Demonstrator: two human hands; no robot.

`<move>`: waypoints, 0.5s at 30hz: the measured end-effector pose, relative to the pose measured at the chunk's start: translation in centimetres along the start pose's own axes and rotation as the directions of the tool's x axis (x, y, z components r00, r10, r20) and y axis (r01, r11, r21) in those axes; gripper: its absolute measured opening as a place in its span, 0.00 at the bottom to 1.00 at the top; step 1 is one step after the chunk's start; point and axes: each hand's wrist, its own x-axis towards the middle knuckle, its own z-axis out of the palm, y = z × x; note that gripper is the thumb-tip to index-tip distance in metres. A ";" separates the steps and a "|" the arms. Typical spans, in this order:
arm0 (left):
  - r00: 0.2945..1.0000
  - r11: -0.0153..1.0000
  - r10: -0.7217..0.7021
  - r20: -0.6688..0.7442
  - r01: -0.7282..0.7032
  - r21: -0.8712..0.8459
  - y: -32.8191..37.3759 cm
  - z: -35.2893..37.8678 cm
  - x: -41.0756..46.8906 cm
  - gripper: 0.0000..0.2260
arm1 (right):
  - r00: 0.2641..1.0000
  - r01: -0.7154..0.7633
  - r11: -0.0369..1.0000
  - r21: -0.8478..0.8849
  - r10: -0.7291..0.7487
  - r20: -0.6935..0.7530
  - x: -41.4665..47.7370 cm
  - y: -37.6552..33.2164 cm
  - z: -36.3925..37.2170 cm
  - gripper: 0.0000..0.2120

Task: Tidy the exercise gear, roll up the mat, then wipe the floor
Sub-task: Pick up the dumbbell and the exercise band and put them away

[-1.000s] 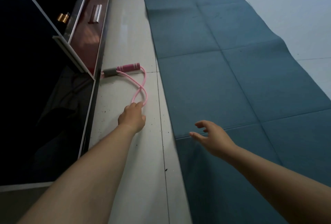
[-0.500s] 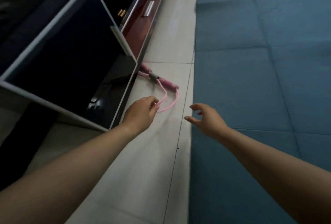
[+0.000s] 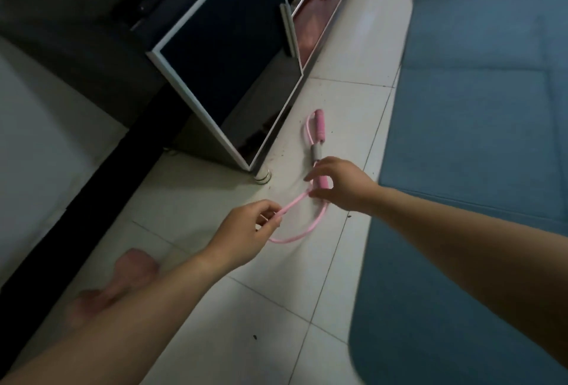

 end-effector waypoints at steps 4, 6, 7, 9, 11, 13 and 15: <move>0.997 0.998 0.064 0.051 -0.063 -0.022 -1.9 -2.1 -0.4 0.06 | 0.994 0.012 0.995 -0.095 -0.002 0.107 -0.7 -1.8 0.8 0.07; 0.996 0.997 0.072 0.058 -0.071 -0.006 -3.2 -3.4 -0.5 0.05 | 0.992 0.024 0.992 -0.125 -0.008 0.126 -1.0 -2.9 1.2 0.06; 0.996 0.997 0.073 0.057 -0.073 -0.002 -4.0 -4.0 -0.7 0.05 | 0.991 0.027 0.991 -0.133 -0.009 0.131 -1.0 -3.5 1.4 0.06; 0.995 0.997 0.072 0.062 -0.072 -0.002 -5.6 -5.2 -1.3 0.05 | 0.991 0.017 0.988 -0.153 0.004 0.137 -0.6 -4.9 2.0 0.08; 0.996 0.998 0.062 0.060 -0.064 0.021 -7.5 -6.6 -2.0 0.04 | 0.989 0.009 0.985 -0.171 0.017 0.148 -0.1 -6.4 2.9 0.13; 0.999 0.997 0.046 0.025 -0.047 0.064 -9.8 -8.4 -2.7 0.05 | 0.985 0.002 0.983 -0.185 0.031 0.172 0.5 -8.0 3.9 0.18; 1.000 0.997 0.007 -0.014 -0.006 0.080 -12.5 -10.3 -3.7 0.04 | 0.981 0.012 0.978 -0.209 0.029 0.190 1.2 -9.6 5.2 0.21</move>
